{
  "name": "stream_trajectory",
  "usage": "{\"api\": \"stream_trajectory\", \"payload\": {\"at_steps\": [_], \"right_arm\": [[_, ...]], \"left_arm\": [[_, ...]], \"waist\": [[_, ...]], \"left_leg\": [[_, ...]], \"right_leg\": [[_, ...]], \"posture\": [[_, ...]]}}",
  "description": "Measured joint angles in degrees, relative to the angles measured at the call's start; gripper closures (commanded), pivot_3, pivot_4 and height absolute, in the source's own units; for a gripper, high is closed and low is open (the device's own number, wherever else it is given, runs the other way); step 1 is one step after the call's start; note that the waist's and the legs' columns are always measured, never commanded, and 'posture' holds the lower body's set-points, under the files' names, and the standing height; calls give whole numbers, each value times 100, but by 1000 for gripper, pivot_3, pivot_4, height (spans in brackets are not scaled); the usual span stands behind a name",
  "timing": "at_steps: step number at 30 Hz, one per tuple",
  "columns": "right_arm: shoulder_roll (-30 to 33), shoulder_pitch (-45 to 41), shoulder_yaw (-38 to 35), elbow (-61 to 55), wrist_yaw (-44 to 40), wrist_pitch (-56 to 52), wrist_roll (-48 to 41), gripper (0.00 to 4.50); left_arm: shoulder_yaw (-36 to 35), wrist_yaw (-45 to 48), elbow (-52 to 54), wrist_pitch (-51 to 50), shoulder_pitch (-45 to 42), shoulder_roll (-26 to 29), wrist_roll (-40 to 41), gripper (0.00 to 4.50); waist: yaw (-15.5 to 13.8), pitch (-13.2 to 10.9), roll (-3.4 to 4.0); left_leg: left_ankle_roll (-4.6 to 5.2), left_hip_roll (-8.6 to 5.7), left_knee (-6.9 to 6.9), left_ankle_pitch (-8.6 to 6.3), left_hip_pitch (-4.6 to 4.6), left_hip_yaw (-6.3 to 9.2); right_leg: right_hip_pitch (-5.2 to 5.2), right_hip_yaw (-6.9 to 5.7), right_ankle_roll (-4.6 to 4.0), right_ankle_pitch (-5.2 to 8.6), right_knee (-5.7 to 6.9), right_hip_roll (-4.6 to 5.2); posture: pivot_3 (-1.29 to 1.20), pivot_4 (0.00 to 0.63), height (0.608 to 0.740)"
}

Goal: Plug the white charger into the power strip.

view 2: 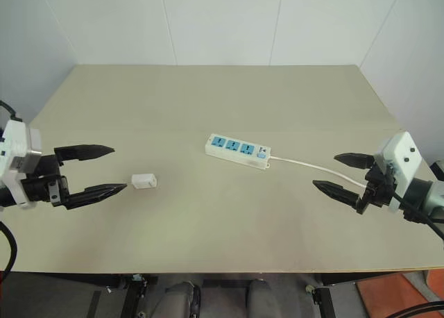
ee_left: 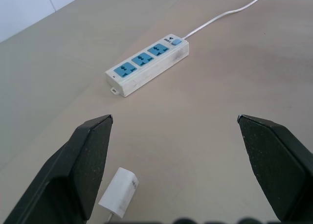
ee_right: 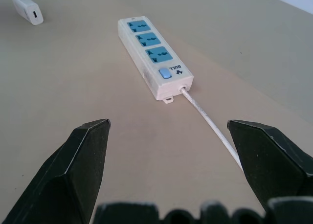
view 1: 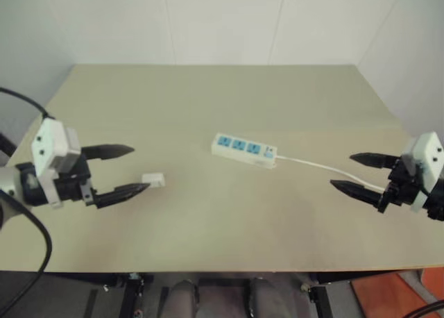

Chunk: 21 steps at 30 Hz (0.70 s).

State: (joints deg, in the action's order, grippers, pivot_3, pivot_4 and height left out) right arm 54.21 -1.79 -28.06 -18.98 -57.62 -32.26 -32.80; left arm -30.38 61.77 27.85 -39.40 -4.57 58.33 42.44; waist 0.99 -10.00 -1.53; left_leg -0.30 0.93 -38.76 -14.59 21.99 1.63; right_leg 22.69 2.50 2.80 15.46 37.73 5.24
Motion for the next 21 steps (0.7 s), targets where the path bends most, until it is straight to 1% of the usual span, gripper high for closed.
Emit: {"api": "stream_trajectory", "payload": {"at_steps": [8, 10, 14, 17, 21], "right_arm": [[-19, 31, 8, 0, 16, 35, 1, 0], [-73, -24, 118, 12, 31, 105, 21, 0], [-388, -658, 826, 435, 90, 419, 258, 0], [-777, -1357, 1480, 1205, 145, 906, 700, 0], [-1433, -2358, 2201, 2576, 202, 1725, 1309, 0]], "left_arm": [[18, -10, -20, 43, 2, -1, 2, 32], [38, -20, -31, 53, 0, -14, 5, 32], [331, -42, -149, 158, -237, -83, 5, 32], [607, -64, -247, 214, -573, -163, 5, 32], [890, -139, -321, 251, -867, -279, 6, 32]], "waist": [[1, 0, 0], [8, 0, 0], [32, 0, 0], [39, -1, -1], [88, -2, 1]], "left_leg": [[6, 0, 2, -4, 3, -1], [7, 1, 2, -4, 1, -1], [6, 1, 1, -4, -6, -2], [6, 0, 2, -4, -10, -2], [7, 0, 4, -4, 7, -2]], "right_leg": [[0, 0, 0, 0, -9, 0], [-1, 0, 0, 0, -10, -1], [-7, 0, -2, -2, -9, -2], [-11, 0, -2, -2, -12, -2], [6, 1, -3, -2, -14, -1]], "posture": [[0, 150, 740], [0, 150, 740], [0, 150, 740], [0, 150, 740], [0, 150, 740]]}}
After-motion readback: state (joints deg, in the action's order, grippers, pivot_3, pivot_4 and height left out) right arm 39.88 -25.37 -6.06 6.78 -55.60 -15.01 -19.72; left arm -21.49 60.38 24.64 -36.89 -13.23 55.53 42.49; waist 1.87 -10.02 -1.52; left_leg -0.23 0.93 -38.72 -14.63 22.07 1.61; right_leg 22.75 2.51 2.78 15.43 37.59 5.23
